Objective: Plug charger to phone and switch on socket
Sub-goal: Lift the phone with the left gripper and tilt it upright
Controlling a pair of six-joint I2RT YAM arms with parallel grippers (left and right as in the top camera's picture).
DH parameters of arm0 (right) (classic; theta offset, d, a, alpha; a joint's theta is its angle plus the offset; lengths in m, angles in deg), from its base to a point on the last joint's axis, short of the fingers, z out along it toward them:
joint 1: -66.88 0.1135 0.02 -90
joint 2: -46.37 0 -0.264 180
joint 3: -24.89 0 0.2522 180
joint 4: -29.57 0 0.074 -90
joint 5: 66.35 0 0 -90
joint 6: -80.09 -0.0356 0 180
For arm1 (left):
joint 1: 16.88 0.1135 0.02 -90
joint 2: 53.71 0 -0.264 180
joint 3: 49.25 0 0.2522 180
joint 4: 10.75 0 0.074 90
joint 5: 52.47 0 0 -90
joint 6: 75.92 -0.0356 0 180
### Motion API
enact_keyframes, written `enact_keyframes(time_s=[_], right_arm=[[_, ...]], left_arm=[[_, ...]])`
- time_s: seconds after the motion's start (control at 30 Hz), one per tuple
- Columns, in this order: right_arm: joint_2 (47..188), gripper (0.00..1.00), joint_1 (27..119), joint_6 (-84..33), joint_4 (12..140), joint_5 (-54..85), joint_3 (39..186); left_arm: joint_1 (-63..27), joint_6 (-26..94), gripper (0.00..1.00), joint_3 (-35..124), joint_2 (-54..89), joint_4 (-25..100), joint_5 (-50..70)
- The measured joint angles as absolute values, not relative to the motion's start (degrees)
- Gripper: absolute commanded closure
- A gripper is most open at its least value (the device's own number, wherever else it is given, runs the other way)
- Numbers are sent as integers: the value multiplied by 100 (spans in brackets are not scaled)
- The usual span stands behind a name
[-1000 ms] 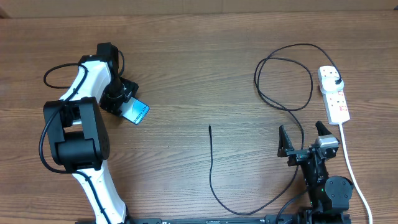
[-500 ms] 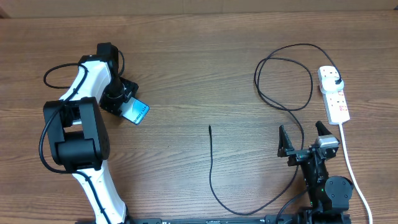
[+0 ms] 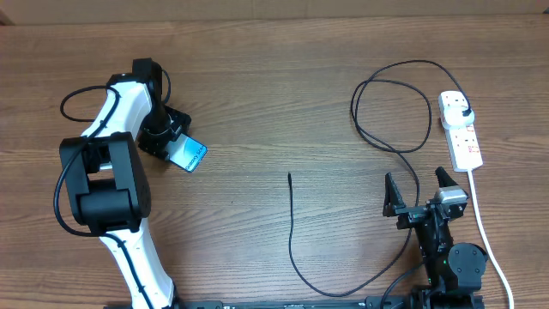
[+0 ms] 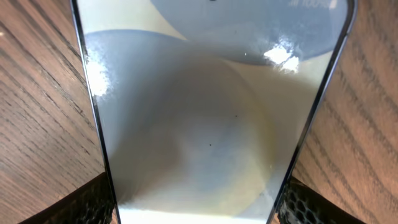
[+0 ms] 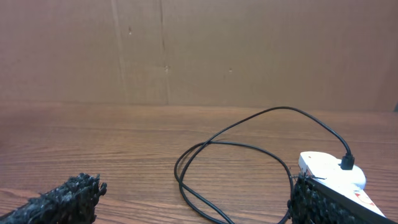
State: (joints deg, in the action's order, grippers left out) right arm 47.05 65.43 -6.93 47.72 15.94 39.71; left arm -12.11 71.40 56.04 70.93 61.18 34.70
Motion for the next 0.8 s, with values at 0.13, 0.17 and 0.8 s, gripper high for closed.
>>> enact_keyframes(time_s=[0.13, 0.17, 0.8], right_arm=[[4705, 0, 6543, -690, 4769, 1592, 3971], [4705, 0, 6543, -695, 4765, 1592, 3971], [4705, 0, 6543, -690, 4767, 1592, 3971]], left_arm=[[-1213, 7072, 96, 5816, 7198, 6371, 3404], [-1213, 7067, 96, 5910, 7235, 6465, 3382], [-1213, 6775, 96, 6952, 7285, 6737, 2333]])
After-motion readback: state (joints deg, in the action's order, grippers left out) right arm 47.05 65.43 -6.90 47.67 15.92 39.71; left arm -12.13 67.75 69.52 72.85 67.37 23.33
